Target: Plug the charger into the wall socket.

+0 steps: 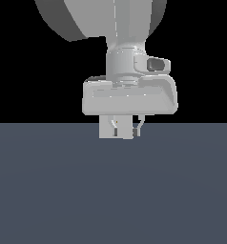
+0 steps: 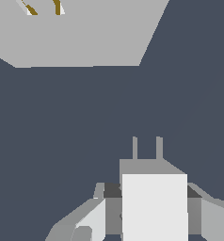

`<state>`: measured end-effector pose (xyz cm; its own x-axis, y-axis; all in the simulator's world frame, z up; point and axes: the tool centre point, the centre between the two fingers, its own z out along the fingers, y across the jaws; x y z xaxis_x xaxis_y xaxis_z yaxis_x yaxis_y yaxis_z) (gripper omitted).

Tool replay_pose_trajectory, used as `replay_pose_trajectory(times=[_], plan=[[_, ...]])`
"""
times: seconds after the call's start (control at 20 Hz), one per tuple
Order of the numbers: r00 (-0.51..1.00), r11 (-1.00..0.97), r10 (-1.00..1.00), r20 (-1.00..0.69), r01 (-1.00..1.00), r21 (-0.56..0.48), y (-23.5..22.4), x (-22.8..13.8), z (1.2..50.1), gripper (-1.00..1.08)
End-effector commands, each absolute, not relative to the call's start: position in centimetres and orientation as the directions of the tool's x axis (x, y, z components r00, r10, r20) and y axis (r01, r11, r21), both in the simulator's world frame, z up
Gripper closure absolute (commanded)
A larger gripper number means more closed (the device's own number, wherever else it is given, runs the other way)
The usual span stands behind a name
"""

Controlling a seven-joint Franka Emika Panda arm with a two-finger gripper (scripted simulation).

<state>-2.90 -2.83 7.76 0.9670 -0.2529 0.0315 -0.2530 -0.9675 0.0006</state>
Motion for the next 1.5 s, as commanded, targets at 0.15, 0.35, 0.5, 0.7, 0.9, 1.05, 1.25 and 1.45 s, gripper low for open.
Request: replay_pose_trajectory(times=[0.15, 0.35, 0.5, 0.7, 0.9, 1.05, 1.25, 1.45], plan=[[0.97, -0.97, -0.243, 0.031, -0.243, 0.001, 0.0, -0.7, 9.4, 1.08], [0.971, -0.971, -0.238, 0.031, -0.239, 0.0, 1.0, 0.1, 9.9, 1.08], [0.971, -0.971, -0.238, 0.031, -0.238, 0.0, 1.2, 0.3, 10.0, 1.08], [0.971, -0.971, -0.238, 0.031, -0.238, 0.0, 1.2, 0.3, 10.0, 1.08], [0.971, -0.971, -0.237, 0.031, -0.237, 0.0, 1.2, 0.4, 10.0, 1.08], [0.971, -0.971, -0.237, 0.031, -0.237, 0.0, 1.0, 0.9, 10.0, 1.08], [0.971, -0.971, -0.237, 0.031, -0.237, 0.0, 0.8, 1.9, 10.0, 1.08], [0.971, -0.971, -0.237, 0.031, -0.237, 0.0, 0.4, 3.4, 10.0, 1.08]])
